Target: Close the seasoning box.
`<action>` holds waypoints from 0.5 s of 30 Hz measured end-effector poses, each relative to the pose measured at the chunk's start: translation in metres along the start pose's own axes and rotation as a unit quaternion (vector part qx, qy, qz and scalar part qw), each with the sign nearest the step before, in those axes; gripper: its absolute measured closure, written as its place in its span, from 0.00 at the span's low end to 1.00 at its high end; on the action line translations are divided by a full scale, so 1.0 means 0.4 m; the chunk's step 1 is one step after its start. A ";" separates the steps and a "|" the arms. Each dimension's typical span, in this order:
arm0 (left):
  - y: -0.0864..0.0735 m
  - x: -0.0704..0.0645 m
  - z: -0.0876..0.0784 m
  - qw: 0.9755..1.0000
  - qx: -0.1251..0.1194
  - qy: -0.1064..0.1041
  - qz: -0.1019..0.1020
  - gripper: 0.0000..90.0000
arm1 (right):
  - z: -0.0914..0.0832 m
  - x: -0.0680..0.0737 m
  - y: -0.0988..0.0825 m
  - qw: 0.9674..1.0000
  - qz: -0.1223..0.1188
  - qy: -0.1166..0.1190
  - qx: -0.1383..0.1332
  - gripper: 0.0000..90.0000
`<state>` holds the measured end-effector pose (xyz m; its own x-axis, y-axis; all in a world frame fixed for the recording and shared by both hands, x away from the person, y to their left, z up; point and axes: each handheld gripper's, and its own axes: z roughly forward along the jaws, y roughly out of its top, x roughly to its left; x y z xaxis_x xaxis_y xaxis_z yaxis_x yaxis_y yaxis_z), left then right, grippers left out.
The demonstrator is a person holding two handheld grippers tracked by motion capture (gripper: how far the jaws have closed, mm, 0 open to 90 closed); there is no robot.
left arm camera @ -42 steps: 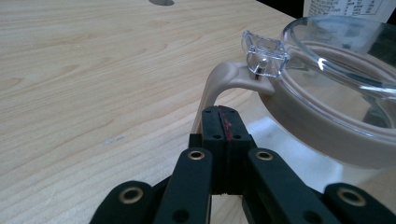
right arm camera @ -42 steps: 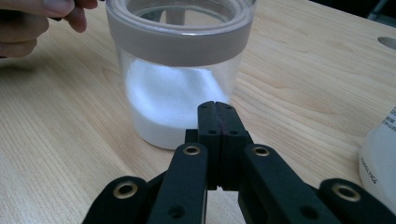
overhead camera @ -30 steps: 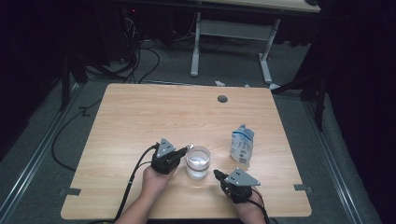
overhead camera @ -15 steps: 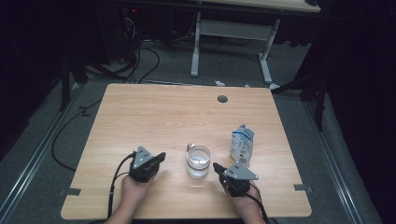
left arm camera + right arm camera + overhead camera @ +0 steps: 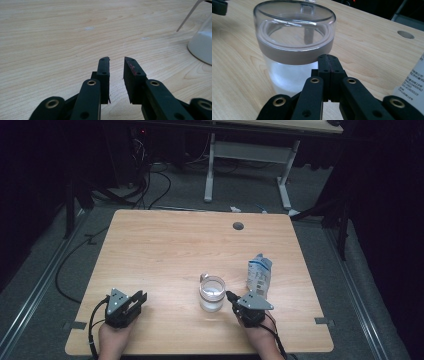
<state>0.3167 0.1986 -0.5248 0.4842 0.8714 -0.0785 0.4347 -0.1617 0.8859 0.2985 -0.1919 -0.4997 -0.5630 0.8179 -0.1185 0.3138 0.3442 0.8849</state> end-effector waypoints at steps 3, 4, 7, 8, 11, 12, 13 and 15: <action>-0.002 -0.003 0.000 1.000 0.000 -0.002 0.000 0.82 | -0.005 0.007 -0.001 1.000 -0.004 0.008 -0.003 1.00; -0.002 -0.003 -0.001 1.000 0.000 -0.003 0.001 0.82 | -0.007 0.010 -0.001 1.000 -0.005 0.009 -0.003 1.00; -0.002 -0.005 -0.004 1.000 -0.003 -0.004 0.001 0.81 | -0.010 0.021 0.000 1.000 -0.008 0.016 -0.005 1.00; -0.002 -0.005 -0.004 1.000 -0.004 -0.004 0.001 0.81 | -0.010 0.024 -0.001 1.000 -0.008 0.019 -0.006 1.00; -0.002 -0.004 -0.005 1.000 -0.006 -0.005 0.002 0.81 | -0.012 0.035 0.000 1.000 -0.011 0.023 -0.007 1.00; -0.002 -0.004 -0.005 1.000 -0.006 -0.005 0.002 0.80 | -0.012 0.038 0.000 1.000 -0.011 0.025 -0.007 1.00; -0.002 -0.004 -0.005 1.000 -0.006 -0.006 0.002 0.80 | -0.013 0.042 0.000 1.000 -0.013 0.026 -0.007 1.00; -0.002 -0.004 -0.005 1.000 -0.006 -0.008 0.002 0.80 | -0.013 0.049 0.001 0.999 -0.016 0.029 -0.008 1.00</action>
<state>0.3140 0.1981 -0.5247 0.4978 0.8634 -0.0828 0.4243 -0.1591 0.8914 0.2834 -0.1781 -0.4993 -0.6159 0.7784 -0.1217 0.2826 0.3625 0.8881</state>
